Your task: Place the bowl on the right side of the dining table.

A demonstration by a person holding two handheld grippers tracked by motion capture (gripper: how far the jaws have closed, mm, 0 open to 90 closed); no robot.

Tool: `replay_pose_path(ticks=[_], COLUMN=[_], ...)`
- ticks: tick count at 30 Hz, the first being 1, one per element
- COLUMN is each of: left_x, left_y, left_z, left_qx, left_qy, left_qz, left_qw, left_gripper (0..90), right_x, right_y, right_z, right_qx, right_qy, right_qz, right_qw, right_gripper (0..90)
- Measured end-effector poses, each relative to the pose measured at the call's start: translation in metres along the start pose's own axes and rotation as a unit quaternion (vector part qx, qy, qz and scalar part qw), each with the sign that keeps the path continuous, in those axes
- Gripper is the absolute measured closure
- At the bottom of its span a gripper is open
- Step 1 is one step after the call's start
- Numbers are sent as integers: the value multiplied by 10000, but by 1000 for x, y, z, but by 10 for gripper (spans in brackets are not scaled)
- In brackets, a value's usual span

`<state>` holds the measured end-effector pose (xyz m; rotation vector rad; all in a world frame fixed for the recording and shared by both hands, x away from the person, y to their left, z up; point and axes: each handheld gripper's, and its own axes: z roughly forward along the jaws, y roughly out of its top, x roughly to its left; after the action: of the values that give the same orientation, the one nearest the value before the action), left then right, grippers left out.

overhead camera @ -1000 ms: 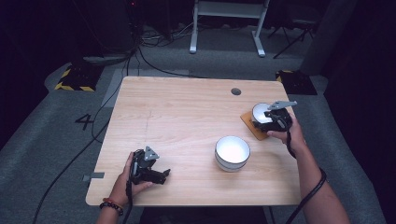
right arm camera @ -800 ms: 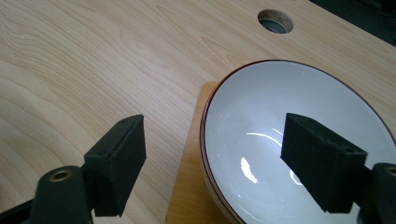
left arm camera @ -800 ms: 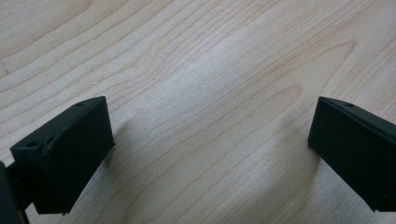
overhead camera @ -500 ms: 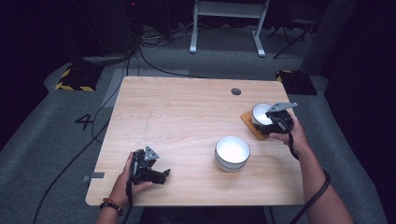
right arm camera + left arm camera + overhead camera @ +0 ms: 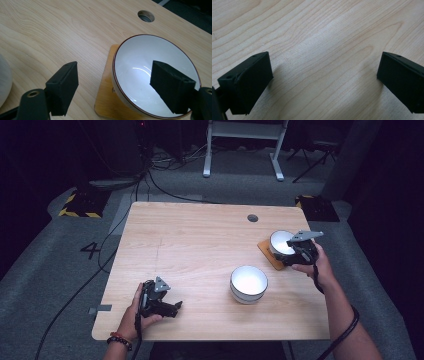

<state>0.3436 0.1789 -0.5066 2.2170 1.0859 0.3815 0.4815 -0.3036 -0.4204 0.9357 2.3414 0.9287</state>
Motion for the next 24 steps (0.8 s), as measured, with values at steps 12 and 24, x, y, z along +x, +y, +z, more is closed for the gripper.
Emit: replay_pose_path(ticks=[12, 24], left_x=[0, 0], left_y=[0, 0], left_z=[0, 0], left_qx=[-4, -3], left_qy=[2, 3], left_qz=[4, 4], left_qw=[10000, 10000], left_gripper=[2, 2], right_x=[4, 11], right_y=[-4, -7], right_z=[-12, -24], right_qx=[-38, -44], right_qy=[-77, -113], right_qz=[-47, -161], right_qw=[10000, 9998], right_gripper=[206, 212])
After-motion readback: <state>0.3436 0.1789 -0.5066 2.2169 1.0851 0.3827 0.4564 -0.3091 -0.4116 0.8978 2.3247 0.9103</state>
